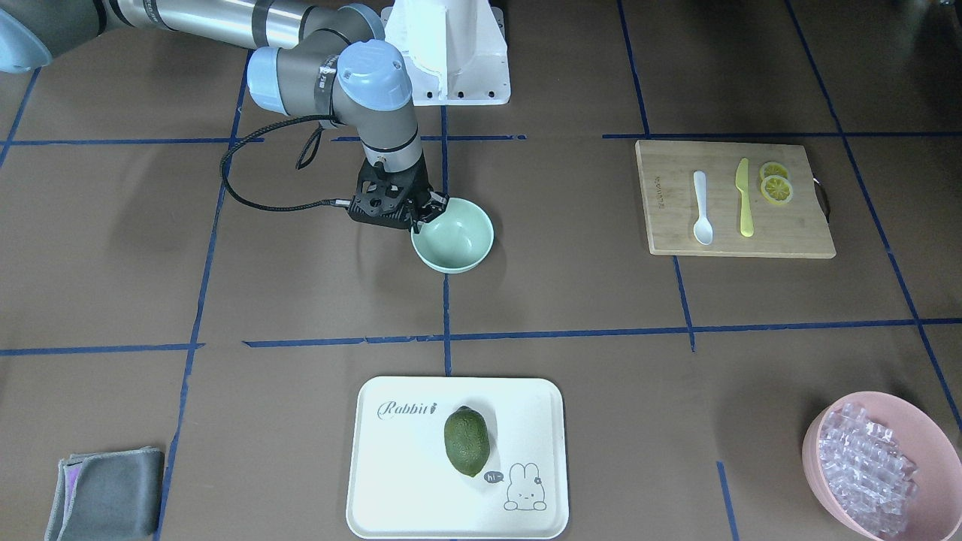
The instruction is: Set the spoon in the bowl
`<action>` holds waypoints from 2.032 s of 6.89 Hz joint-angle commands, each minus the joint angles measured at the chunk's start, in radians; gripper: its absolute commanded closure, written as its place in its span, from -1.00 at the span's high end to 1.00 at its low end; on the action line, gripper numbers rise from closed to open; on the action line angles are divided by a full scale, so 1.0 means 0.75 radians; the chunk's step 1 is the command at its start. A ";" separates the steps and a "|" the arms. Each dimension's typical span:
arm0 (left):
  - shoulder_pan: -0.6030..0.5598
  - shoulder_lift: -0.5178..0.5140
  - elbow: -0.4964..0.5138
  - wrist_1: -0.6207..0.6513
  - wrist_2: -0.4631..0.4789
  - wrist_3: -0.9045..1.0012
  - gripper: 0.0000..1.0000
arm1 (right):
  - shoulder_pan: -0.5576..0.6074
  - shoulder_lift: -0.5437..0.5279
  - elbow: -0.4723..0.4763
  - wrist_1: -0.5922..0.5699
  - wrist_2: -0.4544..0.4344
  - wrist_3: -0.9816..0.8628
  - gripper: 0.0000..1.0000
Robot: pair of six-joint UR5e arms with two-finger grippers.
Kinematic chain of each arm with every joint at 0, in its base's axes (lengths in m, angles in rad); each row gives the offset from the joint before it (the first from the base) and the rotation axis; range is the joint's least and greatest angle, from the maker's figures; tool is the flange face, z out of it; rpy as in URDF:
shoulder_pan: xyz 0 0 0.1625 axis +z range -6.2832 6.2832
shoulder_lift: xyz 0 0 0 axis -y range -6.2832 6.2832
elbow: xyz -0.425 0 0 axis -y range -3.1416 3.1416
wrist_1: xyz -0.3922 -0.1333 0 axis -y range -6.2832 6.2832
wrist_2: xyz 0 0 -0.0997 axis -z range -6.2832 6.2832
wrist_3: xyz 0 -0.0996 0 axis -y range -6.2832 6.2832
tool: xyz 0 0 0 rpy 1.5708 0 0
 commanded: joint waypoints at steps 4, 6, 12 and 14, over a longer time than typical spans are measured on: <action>0.002 -0.019 0.009 -0.007 -0.001 -0.002 1.00 | 0.171 -0.018 0.165 -0.124 0.208 -0.066 0.99; 0.002 -0.072 -0.015 -0.007 -0.003 0.000 1.00 | 0.351 -0.102 0.321 -0.363 0.275 -0.432 0.99; 0.076 -0.187 -0.012 -0.007 0.004 -0.014 1.00 | 0.921 -0.643 0.363 -0.366 0.499 -1.583 0.99; 0.084 -0.201 -0.014 0.010 -0.001 -0.016 1.00 | 1.126 -0.828 0.350 -0.362 0.526 -1.969 0.99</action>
